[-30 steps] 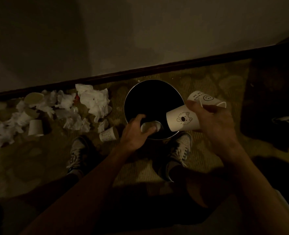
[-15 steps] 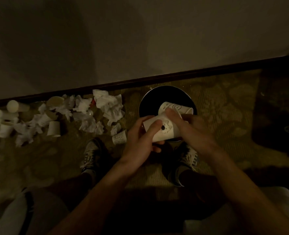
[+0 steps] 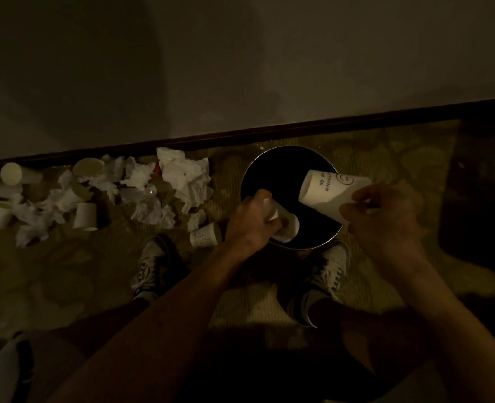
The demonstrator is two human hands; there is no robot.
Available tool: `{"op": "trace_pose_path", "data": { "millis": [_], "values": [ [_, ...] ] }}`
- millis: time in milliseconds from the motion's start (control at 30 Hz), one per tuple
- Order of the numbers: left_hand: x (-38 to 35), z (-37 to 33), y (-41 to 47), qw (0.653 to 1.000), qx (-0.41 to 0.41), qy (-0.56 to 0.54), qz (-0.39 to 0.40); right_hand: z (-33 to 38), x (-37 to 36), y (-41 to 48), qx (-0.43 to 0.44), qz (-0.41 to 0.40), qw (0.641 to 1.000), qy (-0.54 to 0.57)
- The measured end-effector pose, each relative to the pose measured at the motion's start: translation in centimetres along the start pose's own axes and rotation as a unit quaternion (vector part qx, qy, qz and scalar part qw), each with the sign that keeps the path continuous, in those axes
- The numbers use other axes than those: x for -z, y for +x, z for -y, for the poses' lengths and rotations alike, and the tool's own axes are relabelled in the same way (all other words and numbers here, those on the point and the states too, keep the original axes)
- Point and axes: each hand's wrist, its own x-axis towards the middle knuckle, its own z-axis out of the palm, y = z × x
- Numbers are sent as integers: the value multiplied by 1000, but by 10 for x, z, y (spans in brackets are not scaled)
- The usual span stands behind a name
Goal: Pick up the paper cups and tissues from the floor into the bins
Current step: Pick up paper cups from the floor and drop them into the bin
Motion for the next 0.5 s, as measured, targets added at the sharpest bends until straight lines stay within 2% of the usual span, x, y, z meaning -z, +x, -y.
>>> {"op": "trace_pose_path", "data": {
  "millis": [167,233,333,400,500],
  "values": [
    [-9,8,5,1000,16,-16,18,-4,2,4,-26,18,1000,4],
    [-5,0,-6,993,41,-110,12,-3,2,4,-34,38,999,21],
    [4,-17,-30,938,87,-325,87,-1,-1,4,-47,67,997,15],
    [8,-22,-42,920,61,-371,111,1,-6,4,-49,77,996,-5],
    [7,-30,-44,933,13,-353,63,3,-16,1,-40,82,996,-8]
  ]
}}
